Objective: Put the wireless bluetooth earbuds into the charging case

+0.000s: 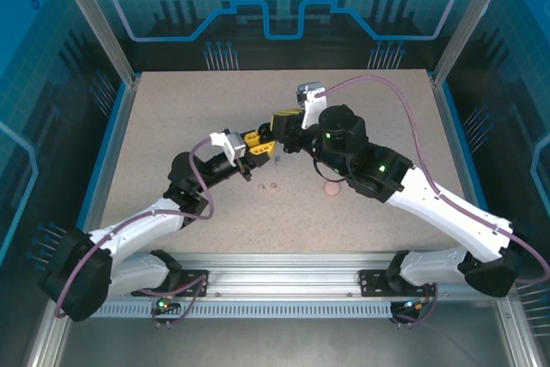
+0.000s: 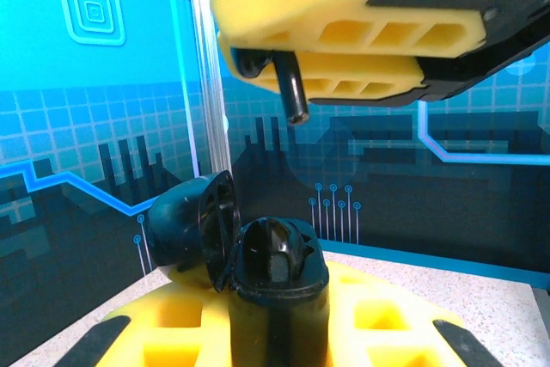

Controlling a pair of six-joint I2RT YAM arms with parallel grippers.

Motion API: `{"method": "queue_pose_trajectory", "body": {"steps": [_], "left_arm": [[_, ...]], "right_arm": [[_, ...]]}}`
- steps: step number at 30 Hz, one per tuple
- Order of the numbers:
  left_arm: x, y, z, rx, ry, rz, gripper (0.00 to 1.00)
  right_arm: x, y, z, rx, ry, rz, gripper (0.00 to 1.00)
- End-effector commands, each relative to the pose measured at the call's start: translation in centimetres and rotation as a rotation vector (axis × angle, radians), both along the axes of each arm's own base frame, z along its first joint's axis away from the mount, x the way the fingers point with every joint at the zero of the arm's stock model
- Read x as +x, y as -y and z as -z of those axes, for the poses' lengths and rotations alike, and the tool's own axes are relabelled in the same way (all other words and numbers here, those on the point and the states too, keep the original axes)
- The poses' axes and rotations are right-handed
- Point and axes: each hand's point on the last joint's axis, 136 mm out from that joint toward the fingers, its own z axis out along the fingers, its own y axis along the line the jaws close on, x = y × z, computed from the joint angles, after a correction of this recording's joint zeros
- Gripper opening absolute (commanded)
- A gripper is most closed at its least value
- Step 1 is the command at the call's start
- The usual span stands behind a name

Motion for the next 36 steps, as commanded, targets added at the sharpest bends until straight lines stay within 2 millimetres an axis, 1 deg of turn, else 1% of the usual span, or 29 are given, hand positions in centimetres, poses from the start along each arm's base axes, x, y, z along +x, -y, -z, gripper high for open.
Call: {"method": "queue_pose_trajectory", "body": {"steps": [1, 9, 14, 26, 32, 36], "left_arm": [[-0.5, 0.3, -1.6, -0.023, 0.026, 0.030, 0.00], [-0.6, 0.2, -1.7, -0.016, 0.041, 0.020, 0.00], [-0.6, 0.2, -1.7, -0.014, 0.045, 0.015, 0.00], [-0.9, 0.0, -2.4, -0.022, 0.062, 0.017, 0.00], [-0.8, -0.1, -2.6, -0.023, 0.069, 0.008, 0.00], [-0.9, -0.1, -2.7, -0.027, 0.069, 0.009, 0.00]], "right_arm": [[-0.1, -1.1, 0.0, 0.005, 0.022, -0.025, 0.20], [0.0, -1.5, 1.6, -0.008, -0.004, -0.019, 0.19], [0.0, -1.2, 2.0, -0.008, -0.007, -0.009, 0.19], [0.7, -1.0, 3.6, -0.047, -0.022, 0.027, 0.18], [0.6, -0.7, 3.8, -0.048, -0.024, 0.030, 0.18], [0.6, -0.9, 4.4, -0.064, -0.030, 0.019, 0.17]]}}
